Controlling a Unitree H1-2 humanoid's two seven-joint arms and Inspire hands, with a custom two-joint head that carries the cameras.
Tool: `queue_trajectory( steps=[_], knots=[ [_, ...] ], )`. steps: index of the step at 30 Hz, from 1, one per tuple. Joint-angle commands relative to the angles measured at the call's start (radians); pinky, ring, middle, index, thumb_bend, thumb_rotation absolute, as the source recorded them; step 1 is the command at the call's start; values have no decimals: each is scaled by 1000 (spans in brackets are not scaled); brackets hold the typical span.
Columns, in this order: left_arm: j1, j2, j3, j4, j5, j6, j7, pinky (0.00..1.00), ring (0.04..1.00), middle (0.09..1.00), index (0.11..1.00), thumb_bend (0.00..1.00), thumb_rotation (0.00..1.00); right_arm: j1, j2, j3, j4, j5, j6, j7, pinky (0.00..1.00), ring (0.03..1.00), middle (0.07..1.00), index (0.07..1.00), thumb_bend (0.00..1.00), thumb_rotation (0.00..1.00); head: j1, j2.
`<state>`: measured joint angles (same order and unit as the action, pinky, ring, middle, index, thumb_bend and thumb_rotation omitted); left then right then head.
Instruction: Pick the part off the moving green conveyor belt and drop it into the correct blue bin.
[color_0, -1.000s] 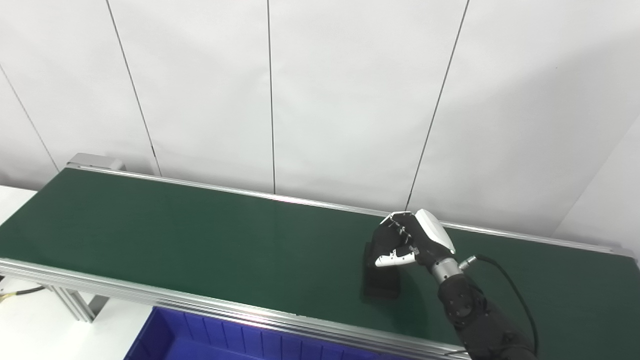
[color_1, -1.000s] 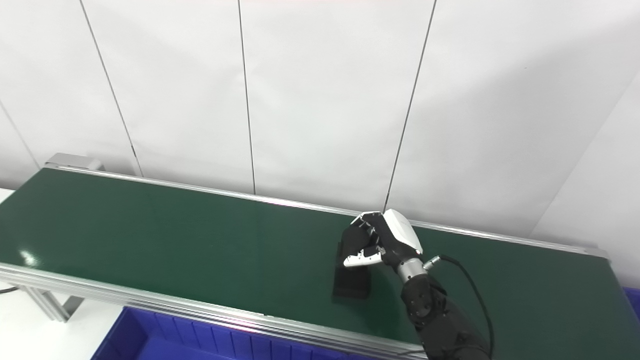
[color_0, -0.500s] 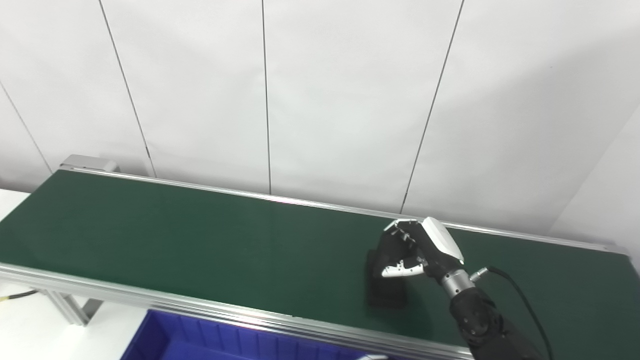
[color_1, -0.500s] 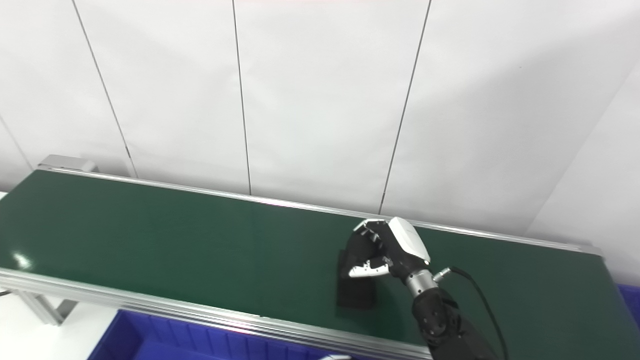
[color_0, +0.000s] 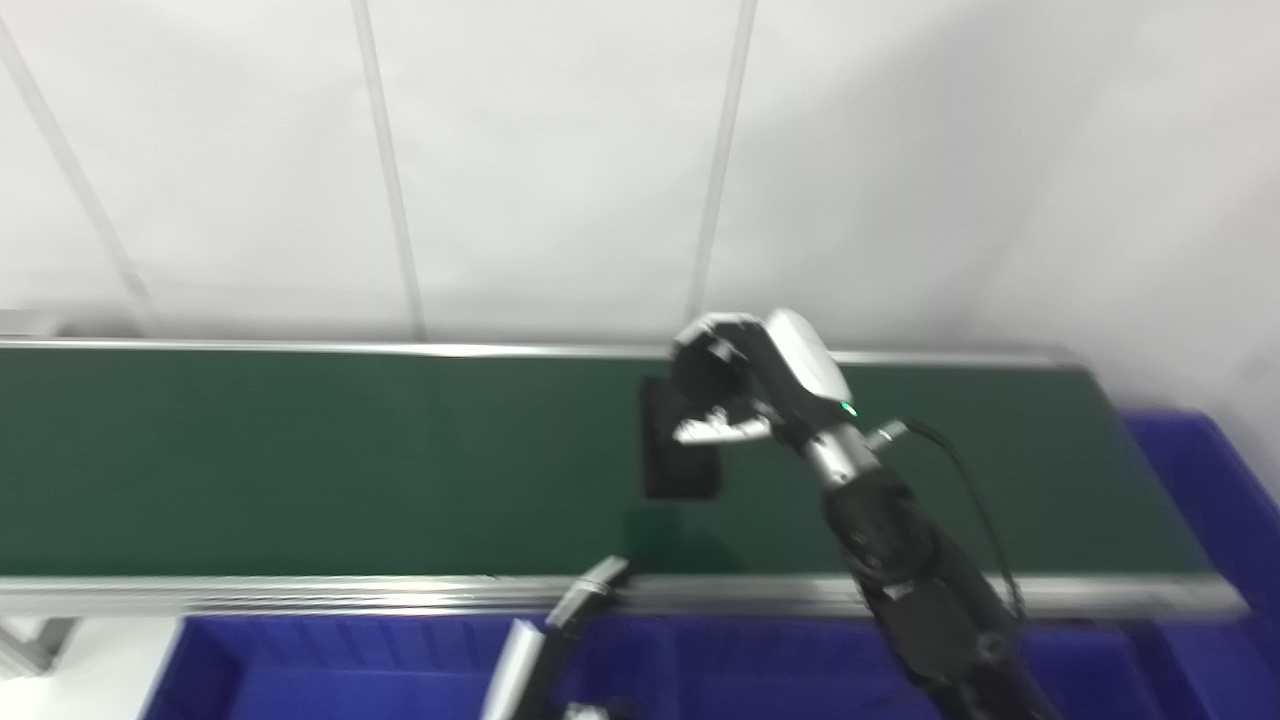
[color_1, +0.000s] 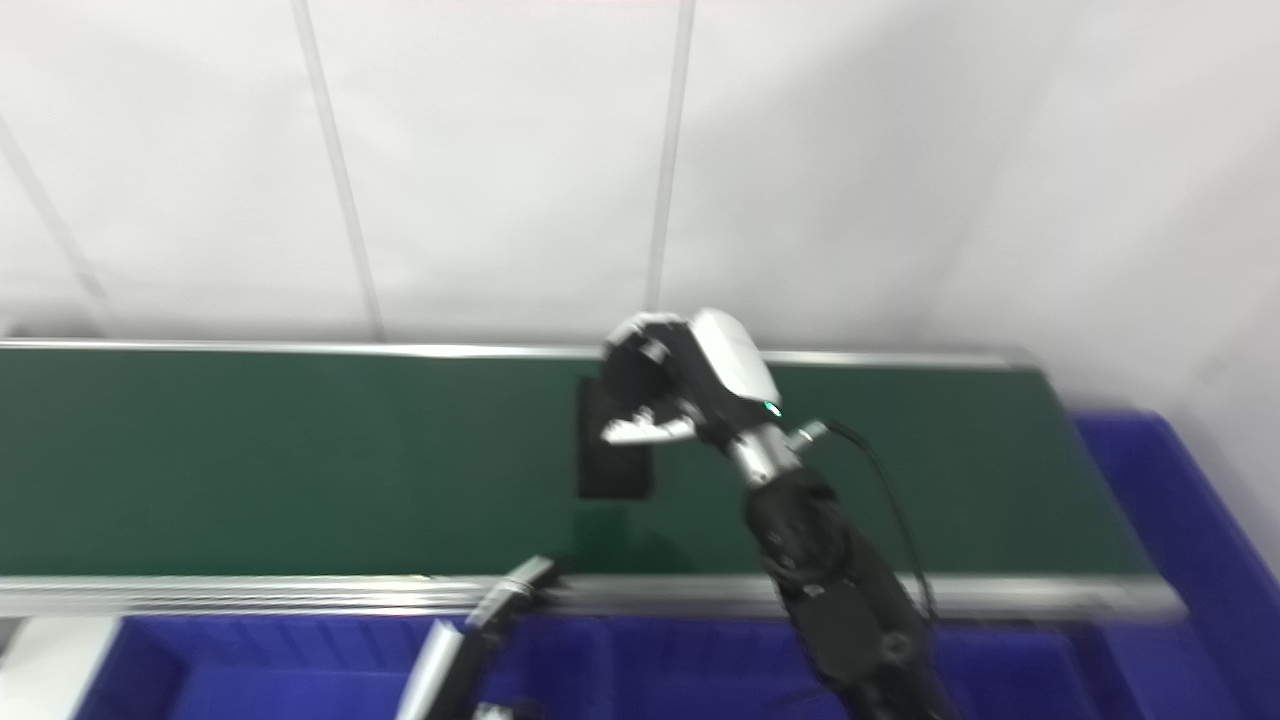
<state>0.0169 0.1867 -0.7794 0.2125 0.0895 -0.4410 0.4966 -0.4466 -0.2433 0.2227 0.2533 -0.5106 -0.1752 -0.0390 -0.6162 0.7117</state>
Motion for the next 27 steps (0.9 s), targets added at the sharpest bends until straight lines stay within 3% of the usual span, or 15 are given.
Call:
queue_trajectory(
  steps=[1,2,5,6,10,14,18,19,21,27],
  knots=[
    [11,14,45,-76,-33,-29,-79,863,897,890,890,905,928,-17,-9,-22,-76,-10,40,3,173,227,470,482,525,0,1,1],
    [24,19,71,-102,-51,-29,-117,864,898,891,890,903,927,-10,-10,-26,-95,-15,49,4,172,227,470,482,525,0,-43,21],
    [61,15,155,-171,-96,-29,-220,847,886,881,888,843,910,20,-23,-48,-159,-25,82,15,155,207,470,482,525,0,-78,43],
    [72,12,183,-194,-111,-29,-254,844,884,879,887,834,907,28,-26,-56,-184,-27,98,23,151,203,470,482,525,0,-106,72],
    [95,-11,275,-255,-171,-28,-379,844,864,868,878,797,871,76,-49,-91,-282,-32,172,58,156,206,470,482,526,0,-137,109],
    [105,-31,330,-290,-242,-27,-473,825,855,855,869,753,806,141,-66,-128,-373,-18,219,90,174,227,470,482,525,0,-157,134],
    [110,-49,367,-303,-270,-17,-530,808,845,846,862,723,775,201,-77,-151,-438,-27,244,106,180,233,470,482,526,0,-178,154],
    [113,-53,376,-304,-265,-15,-539,799,843,846,862,712,773,216,-78,-157,-454,-27,252,111,181,236,424,503,519,0,-180,157],
    [116,-62,394,-307,-252,-12,-553,783,837,845,861,727,791,242,-84,-166,-486,-28,263,118,168,221,464,485,524,0,-188,166],
    [123,-83,429,-306,-214,-11,-582,772,833,844,860,736,808,327,-101,-202,-592,-52,298,143,181,235,470,482,525,0,-193,187]
  ],
)
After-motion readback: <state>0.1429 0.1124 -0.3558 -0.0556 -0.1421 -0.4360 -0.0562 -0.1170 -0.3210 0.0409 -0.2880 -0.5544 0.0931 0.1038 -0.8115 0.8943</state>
